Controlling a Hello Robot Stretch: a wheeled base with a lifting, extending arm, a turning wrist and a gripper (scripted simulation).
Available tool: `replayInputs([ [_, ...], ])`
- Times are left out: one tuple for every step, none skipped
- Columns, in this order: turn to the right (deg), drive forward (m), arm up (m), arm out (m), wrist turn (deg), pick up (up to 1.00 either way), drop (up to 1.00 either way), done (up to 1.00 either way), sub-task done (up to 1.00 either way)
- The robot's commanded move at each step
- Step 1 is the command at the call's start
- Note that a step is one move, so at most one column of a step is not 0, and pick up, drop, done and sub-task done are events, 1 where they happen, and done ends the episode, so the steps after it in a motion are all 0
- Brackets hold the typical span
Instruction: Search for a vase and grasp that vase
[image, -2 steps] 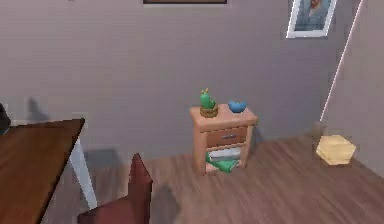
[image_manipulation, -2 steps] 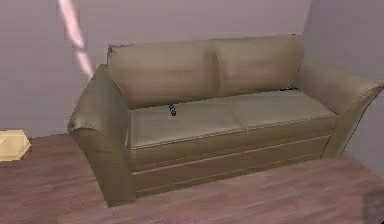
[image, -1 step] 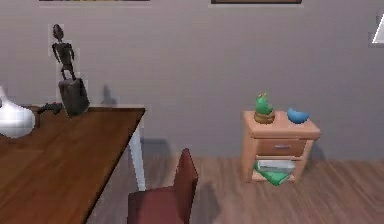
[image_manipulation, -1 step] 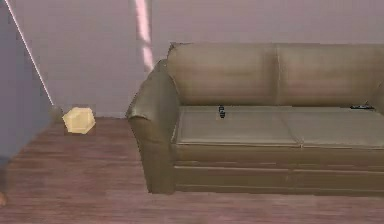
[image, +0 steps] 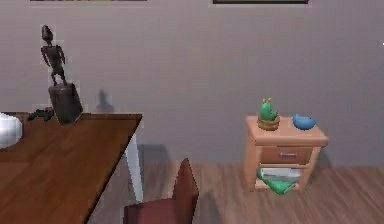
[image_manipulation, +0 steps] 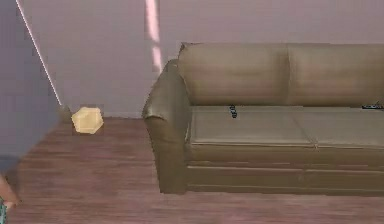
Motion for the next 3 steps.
replayInputs([
  [-45.0, 0.0, 0.0, 0.0, 0.0, 0.0, 0.0, 0.0, 0.0],
  [-45.0, 0.0, 0.0, 0.0, 0.0, 0.0, 0.0, 0.0, 0.0],
  [-42.0, 0.0, 0.0, 0.0, 0.0, 0.0, 0.0, 0.0, 0.0],
])
